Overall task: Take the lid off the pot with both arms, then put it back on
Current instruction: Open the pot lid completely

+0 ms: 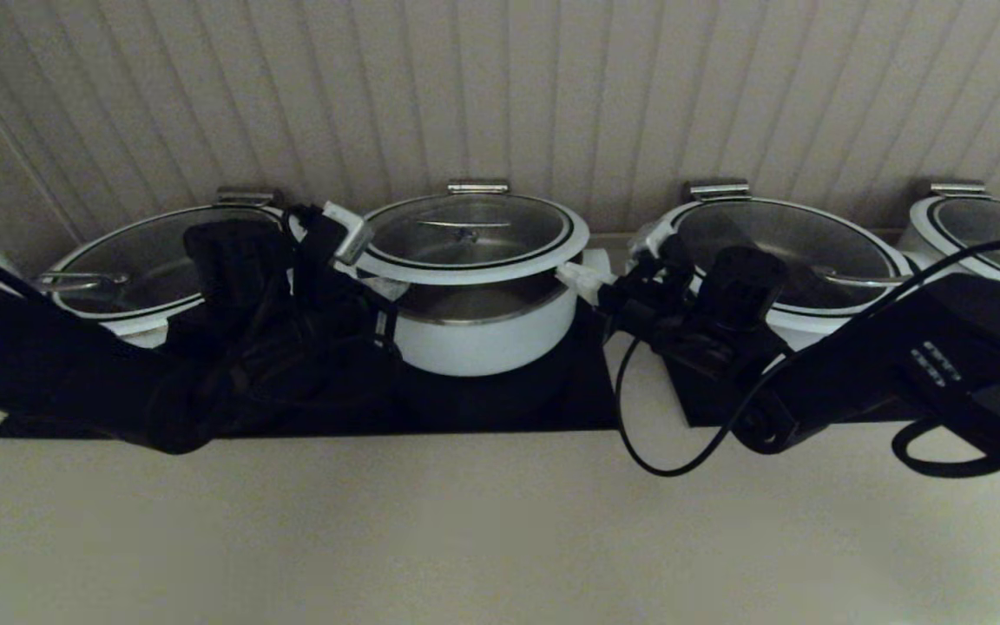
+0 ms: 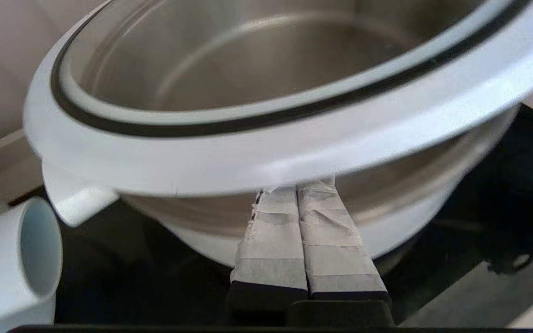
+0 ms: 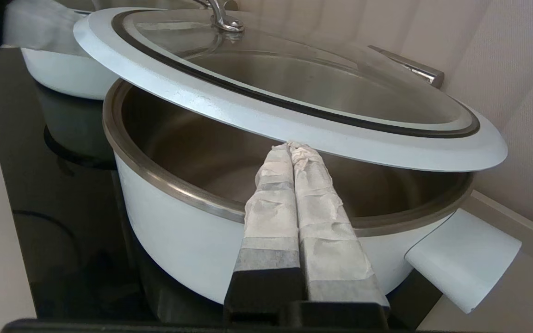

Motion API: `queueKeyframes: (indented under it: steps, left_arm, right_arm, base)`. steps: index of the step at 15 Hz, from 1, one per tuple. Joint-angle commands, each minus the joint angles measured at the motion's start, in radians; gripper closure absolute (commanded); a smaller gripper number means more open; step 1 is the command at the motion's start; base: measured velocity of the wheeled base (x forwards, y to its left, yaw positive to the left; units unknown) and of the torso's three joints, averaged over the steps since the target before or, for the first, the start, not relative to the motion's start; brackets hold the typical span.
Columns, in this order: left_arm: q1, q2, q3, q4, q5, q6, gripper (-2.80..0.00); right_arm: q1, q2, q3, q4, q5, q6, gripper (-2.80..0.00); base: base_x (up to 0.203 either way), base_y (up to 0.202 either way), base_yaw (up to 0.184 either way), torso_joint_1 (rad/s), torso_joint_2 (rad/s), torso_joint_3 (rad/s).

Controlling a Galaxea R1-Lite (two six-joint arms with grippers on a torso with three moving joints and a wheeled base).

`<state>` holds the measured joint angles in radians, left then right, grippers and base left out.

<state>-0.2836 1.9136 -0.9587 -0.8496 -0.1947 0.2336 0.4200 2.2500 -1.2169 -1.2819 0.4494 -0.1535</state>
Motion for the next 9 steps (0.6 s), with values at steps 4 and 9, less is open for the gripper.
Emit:
queueKeyframes:
  steps: [4,9]
  left_arm:
    - [0.000,0.041,-0.051,-0.006,0.006,0.002,0.00]
    - [0.001,0.042,-0.063,-0.005,0.006,0.003,0.00]
  right_arm:
    - [-0.001,-0.007,0.013,-0.013,0.003,-0.003,0.00]
    - [-0.014,-0.061,0.098,-0.010,0.002,-0.005,0.00]
  base:
    - [0.000,0.000,0.000,0.000,0.00,0.000]
    - [0.000,0.000,0.000,0.000,0.00,0.000]
